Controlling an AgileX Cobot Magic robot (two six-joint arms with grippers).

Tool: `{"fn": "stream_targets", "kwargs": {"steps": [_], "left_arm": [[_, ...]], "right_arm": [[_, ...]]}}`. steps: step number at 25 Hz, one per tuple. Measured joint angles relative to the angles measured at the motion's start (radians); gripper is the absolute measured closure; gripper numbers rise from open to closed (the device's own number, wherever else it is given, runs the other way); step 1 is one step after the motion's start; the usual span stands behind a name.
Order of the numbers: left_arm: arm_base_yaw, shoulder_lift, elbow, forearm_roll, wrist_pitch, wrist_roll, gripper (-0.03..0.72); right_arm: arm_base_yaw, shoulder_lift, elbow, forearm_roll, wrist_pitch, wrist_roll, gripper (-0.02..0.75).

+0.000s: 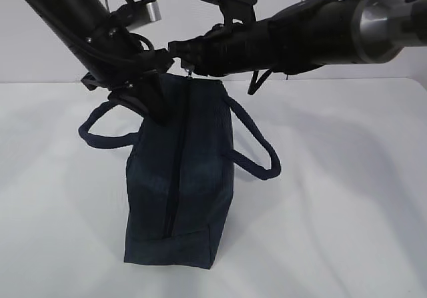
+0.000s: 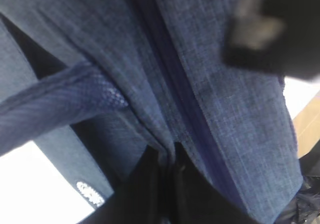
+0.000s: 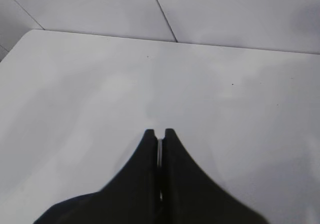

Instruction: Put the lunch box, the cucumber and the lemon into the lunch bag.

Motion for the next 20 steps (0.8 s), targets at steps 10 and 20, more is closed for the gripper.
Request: {"fn": "stream_targets", "kwargs": {"steps": [10,20], "left_arm": [[0.000,-0.057,0.000,0.027,0.000,-0.006,0.688],[0.000,-0.069,0.002,0.016,0.004,-0.013,0.688]], "right_arm": [[0.000,0.062,-0.078,0.000,-0.002,0.000,0.751],[0.000,0.081,-0.079,0.010,0.002,0.008,0.751]]}}
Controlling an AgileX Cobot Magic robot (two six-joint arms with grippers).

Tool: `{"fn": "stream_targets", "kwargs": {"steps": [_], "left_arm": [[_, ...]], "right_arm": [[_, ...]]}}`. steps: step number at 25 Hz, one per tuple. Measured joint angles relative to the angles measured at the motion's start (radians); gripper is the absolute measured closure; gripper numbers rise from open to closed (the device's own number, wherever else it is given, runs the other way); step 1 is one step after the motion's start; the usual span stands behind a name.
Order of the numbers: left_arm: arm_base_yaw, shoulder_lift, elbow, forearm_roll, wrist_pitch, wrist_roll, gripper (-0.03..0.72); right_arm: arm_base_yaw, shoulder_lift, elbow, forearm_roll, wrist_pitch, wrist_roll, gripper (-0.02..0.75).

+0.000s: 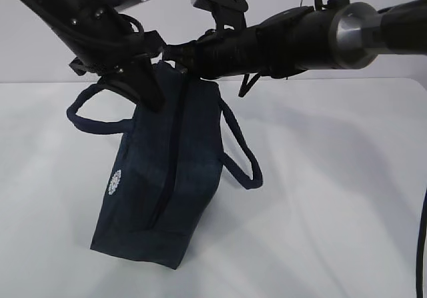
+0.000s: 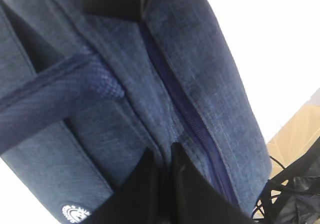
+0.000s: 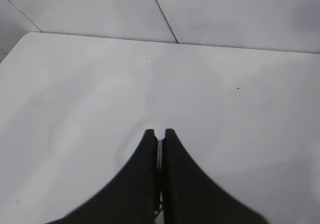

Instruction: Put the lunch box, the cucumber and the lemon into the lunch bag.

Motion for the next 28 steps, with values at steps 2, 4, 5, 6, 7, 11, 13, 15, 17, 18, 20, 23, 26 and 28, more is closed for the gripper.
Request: {"fn": "stream_targets", "kwargs": {"steps": [2,4,5,6,7,11,13,15,17,18,20,23,26,28], "left_arm": [[0.000,0.000,0.000,-0.006,0.000,0.000,0.688],[0.000,0.000,0.000,-0.009,0.000,-0.002,0.688],[0.000,0.000,0.002,-0.009,0.000,-0.002,0.688],[0.000,0.000,0.005,-0.011,0.000,-0.002,0.688],[-0.001,0.000,0.009,-0.011,0.000,-0.002,0.688],[-0.007,-0.007,0.055,-0.022,-0.007,-0.002,0.688],[-0.007,-0.009,0.072,-0.029,-0.015,-0.002,0.688],[-0.008,-0.010,0.076,-0.033,-0.015,-0.002,0.688],[-0.010,-0.010,0.078,-0.033,-0.015,-0.002,0.688],[-0.012,-0.011,0.081,-0.033,-0.013,-0.002,0.688],[-0.012,-0.013,0.091,-0.034,-0.013,-0.002,0.688],[-0.013,-0.014,0.104,-0.036,-0.013,0.005,0.688],[-0.017,-0.016,0.109,-0.046,-0.013,0.027,0.688],[-0.022,-0.016,0.109,-0.048,-0.013,0.037,0.688]], "right_arm": [[0.000,0.000,0.000,0.002,0.001,0.000,0.751],[0.000,0.007,-0.005,0.002,0.008,0.000,0.751],[0.000,0.016,-0.009,0.004,0.019,0.000,0.751],[0.000,0.025,-0.018,0.006,0.039,0.000,0.751],[0.000,0.037,-0.027,0.013,0.058,0.002,0.751],[0.000,0.056,-0.038,0.033,0.109,0.003,0.751],[0.000,0.057,-0.040,0.032,0.118,0.004,0.751],[0.000,0.058,-0.040,0.030,0.135,0.004,0.751],[0.000,0.058,-0.040,0.008,0.150,0.011,0.751],[0.000,0.058,-0.040,-0.003,0.158,0.016,0.751],[0.000,0.058,-0.040,-0.031,0.161,0.025,0.751],[0.000,0.046,-0.040,-0.121,0.160,0.027,0.751],[0.000,0.040,-0.042,-0.204,0.169,0.046,0.751],[0.000,0.039,-0.051,-0.247,0.185,0.065,0.751]]}}
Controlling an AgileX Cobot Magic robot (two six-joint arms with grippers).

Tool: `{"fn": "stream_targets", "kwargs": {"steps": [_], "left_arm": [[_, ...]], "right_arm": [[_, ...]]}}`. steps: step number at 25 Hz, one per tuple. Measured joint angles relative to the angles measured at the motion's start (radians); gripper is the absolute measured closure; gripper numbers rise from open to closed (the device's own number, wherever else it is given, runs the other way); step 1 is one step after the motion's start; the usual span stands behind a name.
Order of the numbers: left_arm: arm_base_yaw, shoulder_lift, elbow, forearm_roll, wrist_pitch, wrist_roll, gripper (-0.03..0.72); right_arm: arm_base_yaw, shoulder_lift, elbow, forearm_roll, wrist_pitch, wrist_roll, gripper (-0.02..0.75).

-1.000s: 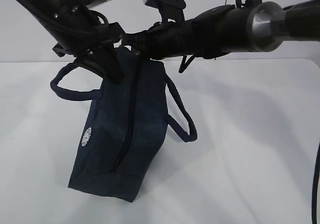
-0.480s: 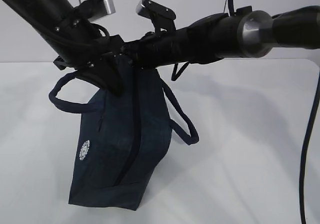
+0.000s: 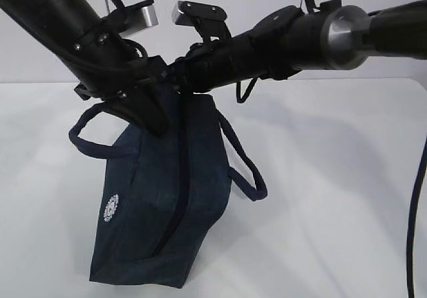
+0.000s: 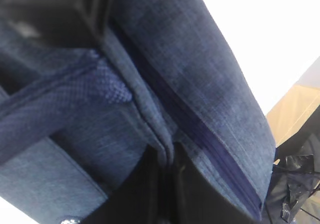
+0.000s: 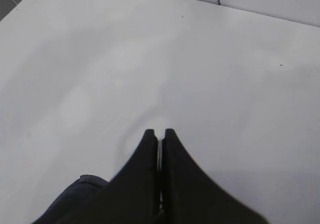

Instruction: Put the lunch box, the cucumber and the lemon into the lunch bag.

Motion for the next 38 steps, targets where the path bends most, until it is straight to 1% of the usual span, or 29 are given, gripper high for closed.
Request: {"fn": "stream_targets", "kwargs": {"steps": [4,16,21,25,28,33,38], "left_arm": [[-0.006,0.000,0.000,-0.001,-0.002,0.004,0.688],[-0.015,-0.001,0.001,-0.014,-0.005,0.010,0.688],[-0.020,-0.001,0.001,-0.014,-0.005,0.010,0.688],[-0.023,-0.001,0.001,-0.014,0.007,0.010,0.688],[-0.027,-0.001,0.003,-0.016,0.013,0.010,0.688],[-0.029,-0.001,0.002,-0.016,0.013,0.010,0.688],[-0.029,-0.001,0.002,-0.016,0.017,0.011,0.688]], "right_arm": [[0.000,0.000,-0.014,-0.031,0.005,0.008,0.751],[0.000,0.066,-0.090,-0.047,0.045,0.073,0.751],[0.000,0.070,-0.093,-0.107,0.059,0.119,0.751],[0.000,0.070,-0.094,-0.172,0.098,0.167,0.751],[0.000,0.070,-0.095,-0.200,0.130,0.190,0.751],[0.000,0.070,-0.097,-0.261,0.148,0.221,0.751],[0.000,0.070,-0.102,-0.281,0.160,0.235,0.751]]}}
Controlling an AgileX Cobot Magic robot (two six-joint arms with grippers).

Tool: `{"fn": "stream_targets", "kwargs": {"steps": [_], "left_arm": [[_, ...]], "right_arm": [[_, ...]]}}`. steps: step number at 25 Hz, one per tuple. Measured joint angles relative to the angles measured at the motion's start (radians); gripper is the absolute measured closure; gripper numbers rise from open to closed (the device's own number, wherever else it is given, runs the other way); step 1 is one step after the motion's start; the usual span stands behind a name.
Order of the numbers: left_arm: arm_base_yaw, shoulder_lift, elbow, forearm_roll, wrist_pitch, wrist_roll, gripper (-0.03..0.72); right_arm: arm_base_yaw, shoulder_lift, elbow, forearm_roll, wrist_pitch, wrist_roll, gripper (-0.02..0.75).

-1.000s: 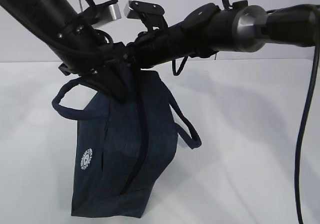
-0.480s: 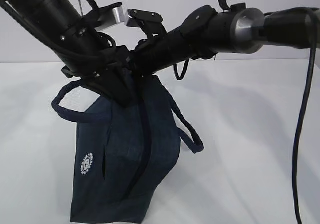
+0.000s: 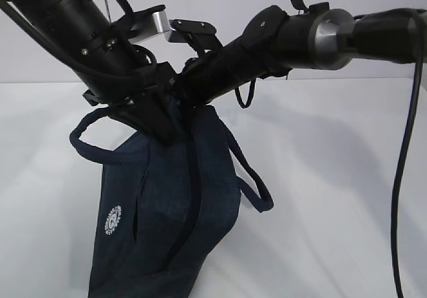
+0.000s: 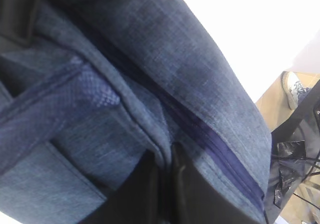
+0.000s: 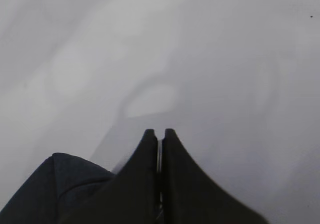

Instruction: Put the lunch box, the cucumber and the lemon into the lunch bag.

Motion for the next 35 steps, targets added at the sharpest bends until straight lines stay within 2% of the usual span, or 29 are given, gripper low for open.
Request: {"fn": "stream_targets", "kwargs": {"steps": [15,17,23,26,35], "left_arm": [[0.000,0.000,0.000,-0.005,0.000,0.006,0.688],[0.000,0.000,0.000,-0.005,0.000,0.006,0.688],[0.000,0.000,0.000,-0.001,0.005,0.006,0.689],[0.000,0.000,0.000,0.007,0.005,0.006,0.689],[0.000,0.000,0.000,0.037,0.005,0.008,0.689]], "right_arm": [[0.000,0.013,-0.083,-0.076,0.073,0.000,0.736],[0.000,0.013,-0.086,-0.080,0.073,0.000,0.692],[0.000,0.013,-0.090,-0.093,0.075,0.035,0.465],[0.000,0.015,-0.121,-0.133,0.094,0.076,0.390],[0.000,-0.001,-0.259,-0.414,0.260,0.231,0.359]]}}
